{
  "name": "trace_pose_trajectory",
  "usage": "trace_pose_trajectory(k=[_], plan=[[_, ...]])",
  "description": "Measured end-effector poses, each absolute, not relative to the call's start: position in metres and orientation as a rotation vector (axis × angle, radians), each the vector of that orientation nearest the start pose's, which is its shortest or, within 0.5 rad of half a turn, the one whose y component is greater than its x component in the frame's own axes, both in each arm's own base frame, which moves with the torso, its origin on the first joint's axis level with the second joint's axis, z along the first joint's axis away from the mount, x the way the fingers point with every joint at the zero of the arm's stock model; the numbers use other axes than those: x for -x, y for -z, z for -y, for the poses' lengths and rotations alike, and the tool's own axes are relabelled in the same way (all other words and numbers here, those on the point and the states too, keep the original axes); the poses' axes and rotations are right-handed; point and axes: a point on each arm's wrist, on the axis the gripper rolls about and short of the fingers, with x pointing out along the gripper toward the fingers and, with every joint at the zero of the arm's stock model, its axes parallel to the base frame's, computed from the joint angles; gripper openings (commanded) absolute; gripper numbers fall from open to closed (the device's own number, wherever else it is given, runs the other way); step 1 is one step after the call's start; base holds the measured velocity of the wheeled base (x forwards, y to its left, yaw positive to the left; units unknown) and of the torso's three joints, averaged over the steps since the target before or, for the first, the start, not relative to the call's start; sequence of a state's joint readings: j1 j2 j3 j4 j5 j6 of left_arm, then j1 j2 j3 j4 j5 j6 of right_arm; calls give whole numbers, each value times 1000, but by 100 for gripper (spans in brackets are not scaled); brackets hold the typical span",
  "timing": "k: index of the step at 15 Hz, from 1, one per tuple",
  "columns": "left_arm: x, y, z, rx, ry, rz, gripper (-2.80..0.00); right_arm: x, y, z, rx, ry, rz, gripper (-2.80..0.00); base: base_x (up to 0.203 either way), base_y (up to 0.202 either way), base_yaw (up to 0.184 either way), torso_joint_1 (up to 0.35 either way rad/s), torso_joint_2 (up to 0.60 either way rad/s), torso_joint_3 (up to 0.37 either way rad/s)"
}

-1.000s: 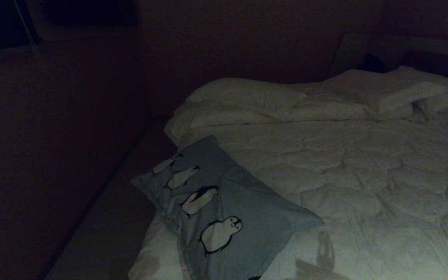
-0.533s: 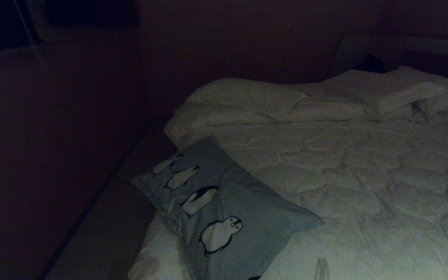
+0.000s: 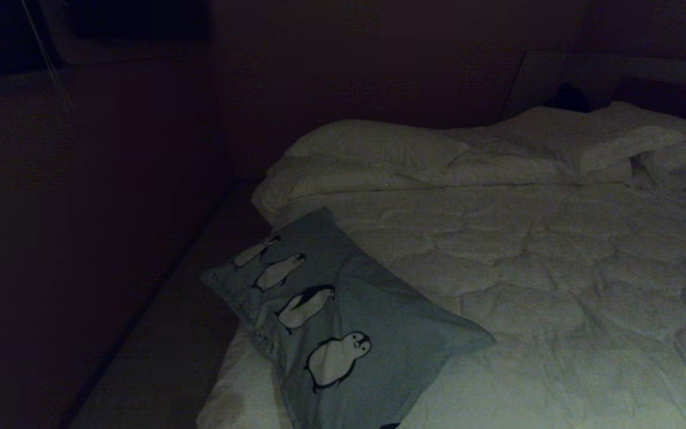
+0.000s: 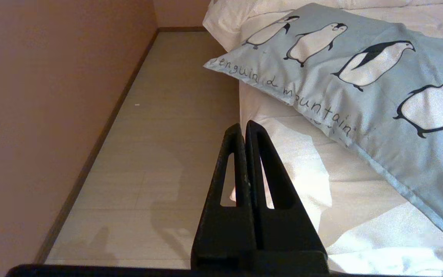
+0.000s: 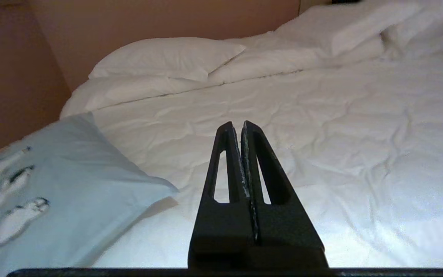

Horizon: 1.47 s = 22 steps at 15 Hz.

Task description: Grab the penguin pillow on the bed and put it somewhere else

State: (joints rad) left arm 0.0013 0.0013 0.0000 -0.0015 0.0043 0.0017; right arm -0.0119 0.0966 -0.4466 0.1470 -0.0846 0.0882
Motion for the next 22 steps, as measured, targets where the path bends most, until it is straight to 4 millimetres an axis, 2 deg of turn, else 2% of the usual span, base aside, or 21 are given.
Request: trace_pose_trajectory(k=[5, 10, 13, 22], plan=[[23, -76, 0, -2, -6, 0, -280, 66, -165, 1, -13, 92, 241, -280, 0, 0, 0, 0, 0, 0], [23, -76, 0, -2, -6, 0, -280, 43, -125, 1, 43, 90, 151, -280, 0, 0, 0, 0, 0, 0], [23, -76, 0, -2, -6, 0, -280, 33, -109, 1, 55, 64, 143, -280, 0, 0, 0, 0, 0, 0], [23, -76, 0, -1, -6, 0, -280, 23, -84, 0, 52, 23, 75, -280, 0, 0, 0, 0, 0, 0]])
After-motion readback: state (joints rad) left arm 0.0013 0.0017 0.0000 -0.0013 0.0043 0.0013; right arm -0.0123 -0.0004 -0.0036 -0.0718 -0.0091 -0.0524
